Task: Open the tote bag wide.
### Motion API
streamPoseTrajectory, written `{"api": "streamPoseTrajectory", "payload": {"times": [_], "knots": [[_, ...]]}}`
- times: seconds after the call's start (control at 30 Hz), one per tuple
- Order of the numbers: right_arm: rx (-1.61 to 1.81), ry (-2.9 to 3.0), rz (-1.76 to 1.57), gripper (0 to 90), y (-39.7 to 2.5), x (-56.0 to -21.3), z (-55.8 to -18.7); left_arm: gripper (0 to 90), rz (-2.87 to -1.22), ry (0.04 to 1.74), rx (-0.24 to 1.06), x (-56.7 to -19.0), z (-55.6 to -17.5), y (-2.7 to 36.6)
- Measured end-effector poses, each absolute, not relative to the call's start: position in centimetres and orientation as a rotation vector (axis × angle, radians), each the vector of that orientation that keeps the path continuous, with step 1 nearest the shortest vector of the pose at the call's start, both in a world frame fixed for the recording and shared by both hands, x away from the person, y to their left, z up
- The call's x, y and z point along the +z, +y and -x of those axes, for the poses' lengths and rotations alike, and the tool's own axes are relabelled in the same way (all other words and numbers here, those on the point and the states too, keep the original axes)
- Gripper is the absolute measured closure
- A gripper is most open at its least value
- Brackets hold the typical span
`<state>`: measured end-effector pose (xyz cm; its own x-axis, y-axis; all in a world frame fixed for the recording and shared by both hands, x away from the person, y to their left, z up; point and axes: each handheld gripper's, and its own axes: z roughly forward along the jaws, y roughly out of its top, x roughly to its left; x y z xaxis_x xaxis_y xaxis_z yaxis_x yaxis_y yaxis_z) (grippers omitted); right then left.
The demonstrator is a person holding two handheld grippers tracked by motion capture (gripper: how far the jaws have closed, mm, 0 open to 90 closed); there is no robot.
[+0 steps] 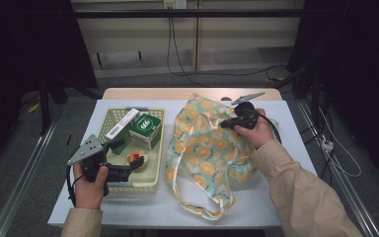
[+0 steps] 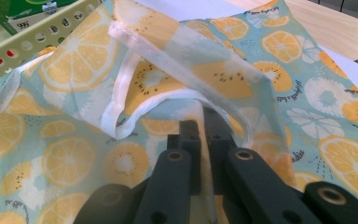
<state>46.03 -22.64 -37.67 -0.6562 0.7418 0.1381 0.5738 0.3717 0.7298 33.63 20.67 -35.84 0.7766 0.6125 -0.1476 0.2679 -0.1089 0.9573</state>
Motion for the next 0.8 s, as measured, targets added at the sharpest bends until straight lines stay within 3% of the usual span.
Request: {"api": "streamPoseTrajectory", "payload": {"times": [0.8], "knots": [[1.156, 2.416, -1.185, 89.5, -23.0, -37.5, -46.3, 2.5, -1.747, 0.717, 0.313, -36.7, -38.6, 20.7]]}}
